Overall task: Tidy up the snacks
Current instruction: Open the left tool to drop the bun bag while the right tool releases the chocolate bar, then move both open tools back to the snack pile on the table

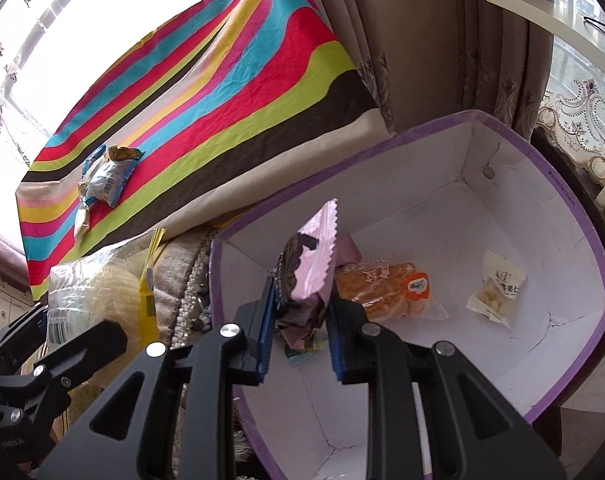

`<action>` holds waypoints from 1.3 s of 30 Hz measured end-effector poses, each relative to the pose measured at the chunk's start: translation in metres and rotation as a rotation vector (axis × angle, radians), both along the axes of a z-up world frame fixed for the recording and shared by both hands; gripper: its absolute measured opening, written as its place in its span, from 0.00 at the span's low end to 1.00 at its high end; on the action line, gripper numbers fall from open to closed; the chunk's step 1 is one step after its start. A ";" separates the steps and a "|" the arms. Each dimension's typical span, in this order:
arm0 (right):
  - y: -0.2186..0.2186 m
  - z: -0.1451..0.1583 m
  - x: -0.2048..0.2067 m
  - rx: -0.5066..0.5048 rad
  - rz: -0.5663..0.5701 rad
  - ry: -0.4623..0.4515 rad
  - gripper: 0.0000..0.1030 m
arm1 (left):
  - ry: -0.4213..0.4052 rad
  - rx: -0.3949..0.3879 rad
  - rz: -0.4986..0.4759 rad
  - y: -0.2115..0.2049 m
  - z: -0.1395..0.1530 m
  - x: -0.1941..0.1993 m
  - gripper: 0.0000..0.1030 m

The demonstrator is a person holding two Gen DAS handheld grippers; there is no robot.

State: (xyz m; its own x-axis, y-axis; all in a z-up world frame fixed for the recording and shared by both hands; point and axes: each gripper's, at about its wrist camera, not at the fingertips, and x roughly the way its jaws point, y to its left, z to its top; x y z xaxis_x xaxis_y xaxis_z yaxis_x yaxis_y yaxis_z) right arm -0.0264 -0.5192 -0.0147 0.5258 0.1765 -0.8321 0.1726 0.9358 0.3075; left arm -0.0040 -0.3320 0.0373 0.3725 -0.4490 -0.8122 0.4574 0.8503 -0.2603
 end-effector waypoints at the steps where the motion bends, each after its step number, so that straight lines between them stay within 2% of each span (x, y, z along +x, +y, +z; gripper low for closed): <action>1: -0.004 -0.002 -0.002 -0.001 -0.007 0.002 0.24 | 0.005 0.003 -0.006 -0.002 -0.001 0.000 0.60; 8: -0.022 -0.012 -0.010 0.005 -0.044 0.015 0.26 | 0.033 0.002 -0.047 -0.021 -0.007 0.004 0.61; 9: -0.024 -0.012 -0.010 0.007 -0.048 0.016 0.29 | 0.038 -0.001 -0.053 -0.023 -0.008 0.004 0.62; 11: -0.026 -0.012 -0.010 0.010 -0.056 0.012 0.41 | 0.045 -0.010 -0.063 -0.026 -0.009 0.004 0.62; 12: -0.027 -0.012 -0.011 0.012 -0.060 0.010 0.43 | 0.044 -0.016 -0.064 -0.026 -0.009 0.004 0.64; 15: -0.027 -0.010 -0.011 0.015 -0.067 0.005 0.54 | 0.042 -0.029 -0.056 -0.024 -0.007 0.005 0.77; 16: -0.026 -0.010 -0.011 0.014 -0.068 0.005 0.57 | 0.043 -0.034 -0.051 -0.022 -0.007 0.005 0.78; 20: -0.021 -0.009 -0.011 0.010 -0.060 0.005 0.65 | 0.044 -0.042 -0.027 -0.017 -0.006 0.006 0.80; 23: -0.018 -0.007 -0.010 0.006 -0.052 0.001 0.67 | 0.011 -0.032 -0.007 -0.010 -0.002 0.004 0.82; 28: -0.011 -0.004 -0.008 0.006 -0.038 -0.006 0.69 | -0.045 -0.011 0.061 0.010 0.007 0.007 0.83; 32: 0.003 0.000 -0.005 0.001 -0.005 -0.011 0.69 | -0.123 0.050 0.127 0.035 0.017 0.011 0.83; 35: 0.017 0.004 -0.001 -0.005 0.036 -0.017 0.69 | -0.170 0.096 0.200 0.065 0.024 0.014 0.83; 39: 0.042 0.009 0.004 -0.029 0.105 -0.021 0.69 | -0.183 0.110 0.335 0.120 0.029 0.016 0.83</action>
